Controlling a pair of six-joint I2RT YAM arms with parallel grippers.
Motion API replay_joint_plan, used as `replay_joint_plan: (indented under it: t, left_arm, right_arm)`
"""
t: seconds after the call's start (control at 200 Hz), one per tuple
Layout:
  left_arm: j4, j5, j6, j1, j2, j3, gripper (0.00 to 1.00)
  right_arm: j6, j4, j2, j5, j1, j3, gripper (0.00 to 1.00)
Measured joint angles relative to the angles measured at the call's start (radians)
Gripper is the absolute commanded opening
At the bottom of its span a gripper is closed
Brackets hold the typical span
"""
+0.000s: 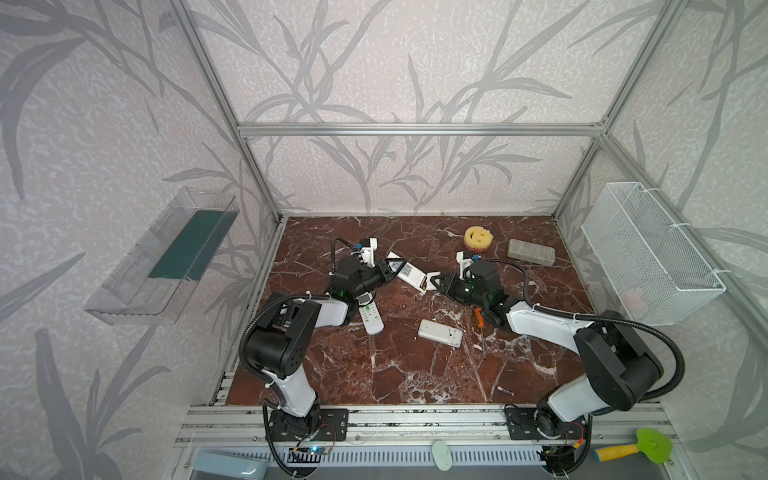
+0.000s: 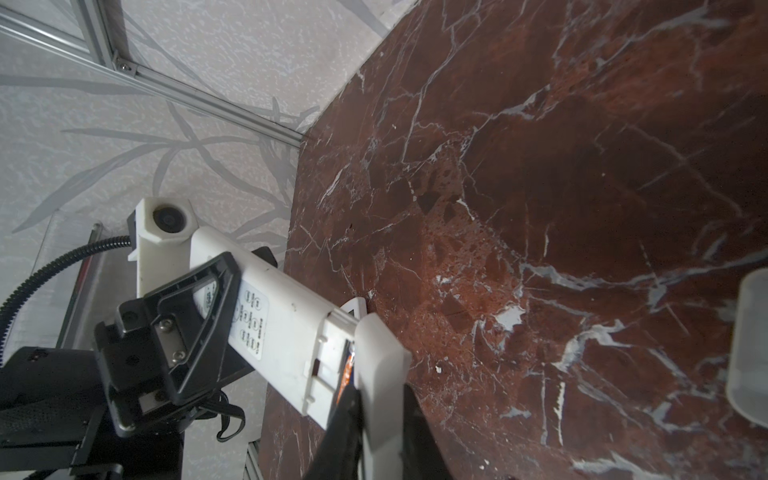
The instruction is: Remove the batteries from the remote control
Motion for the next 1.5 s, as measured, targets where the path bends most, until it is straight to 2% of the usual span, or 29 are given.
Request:
replay_joint_plan:
  t: [0.175, 0.38, 0.6, 0.77, 1.02, 1.11, 1.38, 1.505]
  left_arm:
    - [0.068, 0.011, -0.025, 0.0, 0.084, 0.026, 0.0]
    - [0.111, 0.018, -0.036, 0.008, 0.154, 0.038, 0.0]
    - [0.132, 0.009, -0.026, 0.016, 0.196, 0.01, 0.0]
    - [0.152, 0.019, -0.027, 0.018, 0.238, -0.047, 0.0]
    - [0.192, 0.021, -0.031, 0.018, 0.288, -0.078, 0.0]
    - [0.2, 0.017, -0.027, 0.018, 0.289, -0.081, 0.04]
    - [0.093, 0.008, 0.047, 0.018, 0.235, -0.08, 0.14]
    - [0.039, 0.005, 0.079, 0.018, 0.208, -0.076, 0.21]
  right_arm:
    - [0.016, 0.079, 0.042, -0.033, -0.031, -0.008, 0.03]
    - [0.031, 0.151, 0.116, -0.067, -0.063, -0.013, 0.02]
    - [-0.057, 0.064, 0.185, -0.083, -0.067, 0.045, 0.01]
    - [-0.157, -0.067, 0.218, -0.037, -0.073, 0.109, 0.01]
    - [-0.436, -0.406, 0.221, 0.106, -0.058, 0.322, 0.02]
    - [-0.54, -0.518, 0.244, 0.18, -0.042, 0.423, 0.02]
    - [-0.792, -0.842, 0.462, 0.437, 0.042, 0.718, 0.04]
    - [-0.857, -0.954, 0.547, 0.526, 0.084, 0.808, 0.12]
